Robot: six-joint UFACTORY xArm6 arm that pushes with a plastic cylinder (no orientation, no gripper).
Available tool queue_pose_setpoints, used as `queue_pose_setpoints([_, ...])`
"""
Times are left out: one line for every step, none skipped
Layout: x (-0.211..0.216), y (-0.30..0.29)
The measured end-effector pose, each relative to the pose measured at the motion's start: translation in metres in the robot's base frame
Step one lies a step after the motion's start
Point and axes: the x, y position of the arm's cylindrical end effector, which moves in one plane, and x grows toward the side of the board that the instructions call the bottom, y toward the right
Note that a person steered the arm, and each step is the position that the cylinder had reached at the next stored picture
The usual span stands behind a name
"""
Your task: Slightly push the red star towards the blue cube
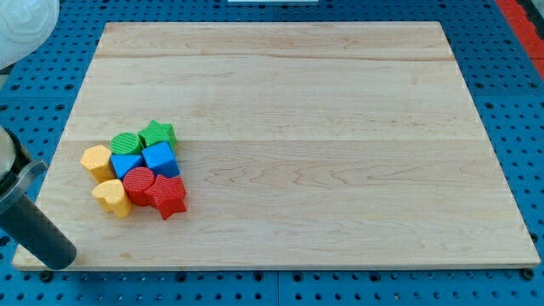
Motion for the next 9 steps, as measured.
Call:
queue_pose_setpoints([-0.006, 0.021])
queue_pose_setpoints([-0.023, 0.044])
queue_pose_setpoints([-0.024, 0.045])
queue_pose_setpoints([-0.024, 0.045])
queue_pose_setpoints([-0.024, 0.045])
queue_pose_setpoints([-0.024, 0.046])
queue_pose_setpoints([-0.024, 0.046])
queue_pose_setpoints([-0.025, 0.060])
queue_pose_setpoints([-0.039, 0.083])
